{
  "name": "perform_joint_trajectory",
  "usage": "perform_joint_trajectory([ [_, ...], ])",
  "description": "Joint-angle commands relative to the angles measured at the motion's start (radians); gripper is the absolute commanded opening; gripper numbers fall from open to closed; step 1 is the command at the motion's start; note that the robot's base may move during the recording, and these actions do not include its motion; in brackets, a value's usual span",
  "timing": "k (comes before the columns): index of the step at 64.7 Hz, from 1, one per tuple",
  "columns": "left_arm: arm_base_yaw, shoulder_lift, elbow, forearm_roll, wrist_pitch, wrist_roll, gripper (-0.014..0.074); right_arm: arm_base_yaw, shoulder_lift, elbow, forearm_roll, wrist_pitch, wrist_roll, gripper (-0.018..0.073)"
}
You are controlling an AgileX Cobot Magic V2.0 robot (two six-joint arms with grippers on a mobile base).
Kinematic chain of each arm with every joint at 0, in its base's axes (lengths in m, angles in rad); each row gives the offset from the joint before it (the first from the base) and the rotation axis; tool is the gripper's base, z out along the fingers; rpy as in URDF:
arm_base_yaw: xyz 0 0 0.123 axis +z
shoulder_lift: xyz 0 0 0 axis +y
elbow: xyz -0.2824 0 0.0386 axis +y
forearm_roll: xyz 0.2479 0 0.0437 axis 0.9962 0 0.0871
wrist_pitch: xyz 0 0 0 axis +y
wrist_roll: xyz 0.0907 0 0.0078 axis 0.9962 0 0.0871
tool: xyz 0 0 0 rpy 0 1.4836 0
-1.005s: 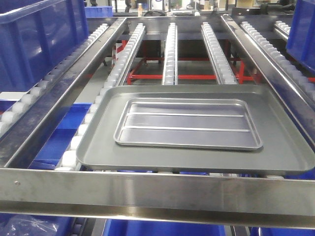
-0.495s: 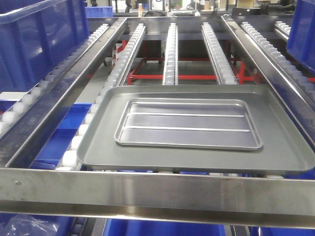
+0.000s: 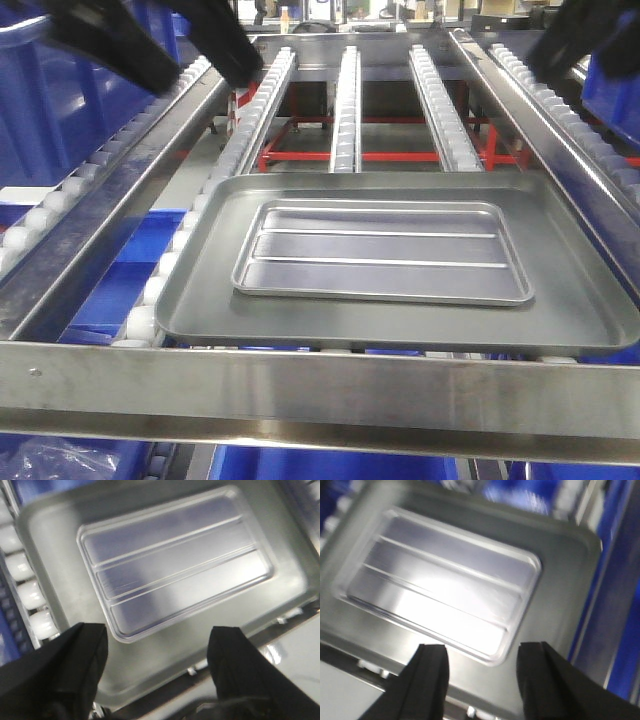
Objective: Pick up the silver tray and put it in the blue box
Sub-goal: 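Lower both grippers onto opposite edges of the top silver tray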
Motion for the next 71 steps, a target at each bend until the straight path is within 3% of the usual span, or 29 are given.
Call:
perform_joint_trajectory([
  [1,0.02,0.092,-0.148,0.006,0.069,-0.044,0.0344,-0.04,0.065,-0.104,-0.005,0.041,0.031,0.0426],
  [13,0.025,0.355,-0.451,0.195,0.313,-0.227,0.0344,-0.085,0.253,-0.252,-0.005,0.139,0.045,0.0426],
  [23,0.025,0.508,-0.624,0.175,0.4,-0.279,0.0344,-0.094,0.366,-0.311,-0.005,0.138,0.128,0.0426],
  [37,0.039,0.547,-0.648,0.163,0.34,-0.333,0.0344,-0.099,0.476,-0.322,0.002,0.127,0.137,0.0426],
  [71,0.047,0.599,-0.646,0.16,0.313,-0.333,0.0344,-0.119,0.556,-0.322,0.045,0.051,0.138,0.0426],
])
